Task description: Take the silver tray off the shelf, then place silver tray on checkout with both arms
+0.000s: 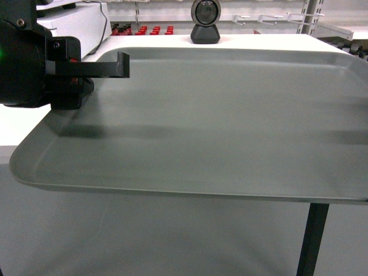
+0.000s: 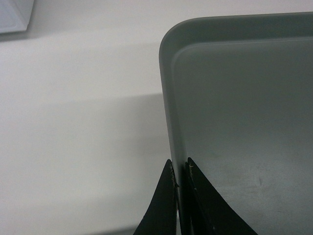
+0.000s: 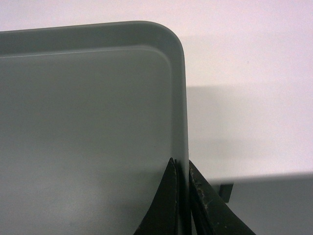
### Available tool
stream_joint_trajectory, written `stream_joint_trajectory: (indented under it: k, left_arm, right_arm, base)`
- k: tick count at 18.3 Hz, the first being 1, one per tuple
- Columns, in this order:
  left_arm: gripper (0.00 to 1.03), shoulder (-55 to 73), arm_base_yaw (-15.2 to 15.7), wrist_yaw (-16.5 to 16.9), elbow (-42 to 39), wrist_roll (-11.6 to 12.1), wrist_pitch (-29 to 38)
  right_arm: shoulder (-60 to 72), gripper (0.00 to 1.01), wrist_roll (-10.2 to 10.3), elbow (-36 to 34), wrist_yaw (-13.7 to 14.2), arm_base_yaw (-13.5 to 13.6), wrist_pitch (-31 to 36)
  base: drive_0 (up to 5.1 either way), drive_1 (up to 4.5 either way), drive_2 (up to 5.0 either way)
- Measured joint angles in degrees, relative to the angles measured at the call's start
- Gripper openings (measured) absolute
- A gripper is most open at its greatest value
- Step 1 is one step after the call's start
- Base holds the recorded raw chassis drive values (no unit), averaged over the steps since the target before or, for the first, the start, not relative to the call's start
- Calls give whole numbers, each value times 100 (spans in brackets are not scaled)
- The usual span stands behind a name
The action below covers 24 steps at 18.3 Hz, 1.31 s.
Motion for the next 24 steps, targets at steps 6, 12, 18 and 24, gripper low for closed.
stream_joint_trajectory:
  k: [6,12,18,24]
  left_arm:
    - [3,0,-9,7,0,0,22]
    - [3,0,-4,0,0,0,4]
    - [3,24,-2,4,7,0,37]
    - [3,22,-2,2,7,0,4]
  right_arm:
    - [0,3,-2,0,0,-2,31]
    - [2,3,-2,0,-2,0,28]
    - [11,3,-4,4,0,0,50]
    - [11,3,-4,4,0,0,17]
  base:
    - [4,218,-211]
    - [5,413,-404]
    - [-3,99,-106]
    - [0,0,0]
